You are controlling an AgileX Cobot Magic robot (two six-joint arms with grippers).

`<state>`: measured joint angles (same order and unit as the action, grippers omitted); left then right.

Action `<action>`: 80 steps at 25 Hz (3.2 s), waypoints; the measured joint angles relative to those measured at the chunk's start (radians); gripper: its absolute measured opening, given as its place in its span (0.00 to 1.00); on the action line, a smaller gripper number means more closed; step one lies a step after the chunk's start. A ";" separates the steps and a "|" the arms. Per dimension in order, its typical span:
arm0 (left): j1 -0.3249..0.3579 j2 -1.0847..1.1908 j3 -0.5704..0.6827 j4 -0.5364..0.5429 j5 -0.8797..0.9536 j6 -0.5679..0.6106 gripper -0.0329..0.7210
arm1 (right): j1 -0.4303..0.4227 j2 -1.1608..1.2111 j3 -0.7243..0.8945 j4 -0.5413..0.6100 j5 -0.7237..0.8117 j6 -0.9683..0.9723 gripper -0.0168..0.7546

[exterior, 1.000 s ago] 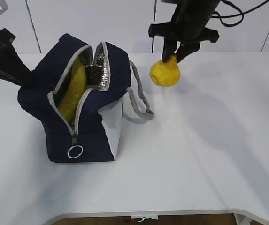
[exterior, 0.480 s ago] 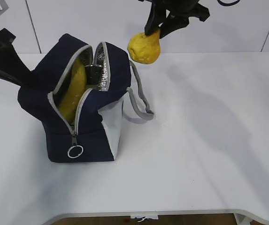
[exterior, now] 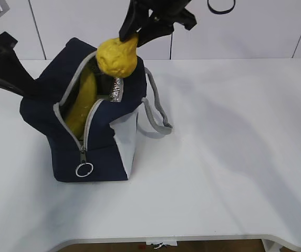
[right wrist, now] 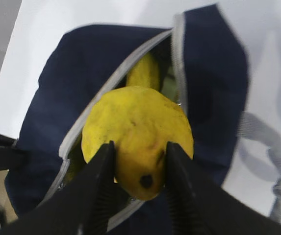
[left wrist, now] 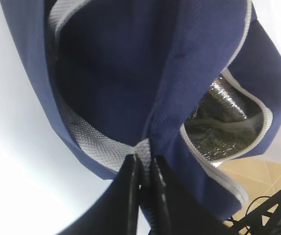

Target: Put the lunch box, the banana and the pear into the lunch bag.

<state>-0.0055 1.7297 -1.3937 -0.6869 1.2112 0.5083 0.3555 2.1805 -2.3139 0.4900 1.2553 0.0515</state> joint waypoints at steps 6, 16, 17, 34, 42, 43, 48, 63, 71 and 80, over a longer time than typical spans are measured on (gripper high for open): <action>0.000 0.000 0.000 0.000 0.000 0.000 0.06 | 0.066 0.052 0.000 0.002 0.000 -0.012 0.34; 0.000 0.000 0.000 0.000 0.000 0.000 0.06 | 0.084 0.054 0.000 0.002 0.000 -0.017 0.35; 0.000 0.000 0.000 0.000 0.000 0.000 0.06 | 0.084 0.054 0.000 0.002 0.000 -0.017 0.35; 0.000 0.000 0.000 0.000 0.000 0.000 0.06 | 0.084 0.054 0.000 -0.127 0.000 -0.003 0.69; 0.000 0.000 0.000 0.002 0.000 0.000 0.06 | 0.048 0.054 0.005 -0.319 0.000 0.062 0.69; 0.000 0.000 0.000 0.002 0.000 0.000 0.06 | 0.043 0.054 0.012 -0.319 -0.002 0.064 0.69; 0.000 0.000 0.000 0.005 0.000 0.000 0.06 | 0.027 0.054 0.095 -0.251 -0.002 0.071 0.69; 0.000 0.000 0.000 0.007 0.000 0.000 0.06 | 0.027 0.111 0.180 -0.193 -0.008 0.071 0.67; 0.000 0.000 0.000 0.007 0.000 0.000 0.06 | 0.027 0.136 0.183 -0.154 -0.011 0.071 0.60; 0.000 0.000 0.000 0.007 0.000 0.000 0.06 | 0.027 0.162 0.183 -0.095 -0.021 0.059 0.22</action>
<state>-0.0055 1.7297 -1.3937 -0.6795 1.2112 0.5083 0.3827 2.3427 -2.1308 0.3954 1.2348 0.1104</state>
